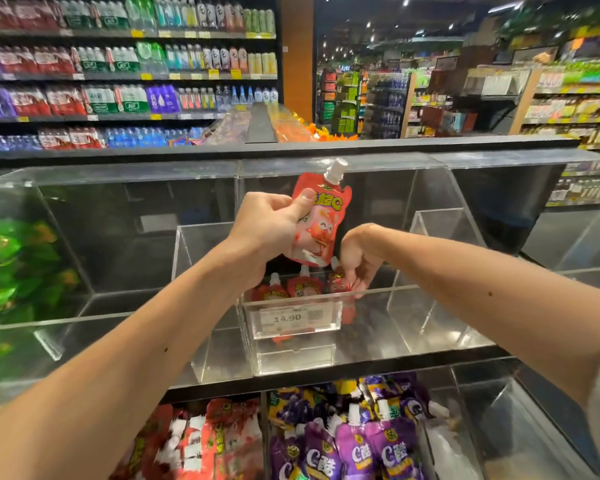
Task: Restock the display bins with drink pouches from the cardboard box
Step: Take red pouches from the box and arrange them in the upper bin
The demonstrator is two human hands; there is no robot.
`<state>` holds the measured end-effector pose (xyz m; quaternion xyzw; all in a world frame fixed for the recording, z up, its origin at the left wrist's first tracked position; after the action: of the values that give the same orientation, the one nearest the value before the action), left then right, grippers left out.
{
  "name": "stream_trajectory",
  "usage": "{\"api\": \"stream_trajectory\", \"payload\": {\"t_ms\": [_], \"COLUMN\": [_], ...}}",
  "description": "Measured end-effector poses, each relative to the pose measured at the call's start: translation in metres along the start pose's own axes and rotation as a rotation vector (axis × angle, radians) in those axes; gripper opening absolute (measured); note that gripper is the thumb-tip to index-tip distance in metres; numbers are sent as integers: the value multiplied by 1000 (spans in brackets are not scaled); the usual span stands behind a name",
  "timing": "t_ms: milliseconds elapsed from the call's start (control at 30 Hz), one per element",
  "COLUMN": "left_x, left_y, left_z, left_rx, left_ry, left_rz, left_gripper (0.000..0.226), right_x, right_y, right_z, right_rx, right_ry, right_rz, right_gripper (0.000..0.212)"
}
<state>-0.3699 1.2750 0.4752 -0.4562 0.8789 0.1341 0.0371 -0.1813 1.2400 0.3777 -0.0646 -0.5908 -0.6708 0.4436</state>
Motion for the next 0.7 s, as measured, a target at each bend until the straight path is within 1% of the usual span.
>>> {"api": "stream_trajectory", "payload": {"t_ms": [167, 233, 333, 400, 433, 533, 600, 667, 700], "left_x": [-6, -6, -5, -5, -5, -7, -12, -22, -28], "left_y": [1, -1, -6, -9, -10, -10, -11, -16, -21], "left_z": [1, 2, 7, 10, 11, 10, 13, 20, 25], "left_rx": [-68, -89, -122, -149, -162, -200, -202, -197, -208], "left_ry": [-23, -19, -5, 1, -4, -41, -56, -33, -13], "left_rz": [6, 23, 31, 31, 27, -6, -42, -69, -70], "left_gripper": [40, 39, 38, 38, 38, 33, 30, 33, 29], "right_x": [-8, -8, -2, 2, 8, 33, 52, 73, 84], "right_y": [-7, -9, -9, -6, -4, 17, 35, 54, 62], "right_z": [1, 2, 4, 6, 8, 16, 15, 10, 7], "right_rx": [14, 23, 50, 50, 42, -21, -159, -308, -358], "right_ry": [13, 30, 46, 49, 78, 237, 338, 408, 446], "right_rz": [39, 16, -57, -97, -102, -157, -220, -279, -305], "right_gripper": [25, 25, 19, 27, 28, 12, 16, 20, 22]}}
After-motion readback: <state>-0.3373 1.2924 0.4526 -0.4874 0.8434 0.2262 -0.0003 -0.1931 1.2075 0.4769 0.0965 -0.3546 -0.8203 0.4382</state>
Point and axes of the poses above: each hand's wrist, its own x-axis away from the middle knuckle, its own y-axis out of the back of the hand, z = x × y, the point moved 4 cm from there along -x, towards the middle knuckle, and after that the axes turned 9 degrees about -z, right-handed, at the moved point
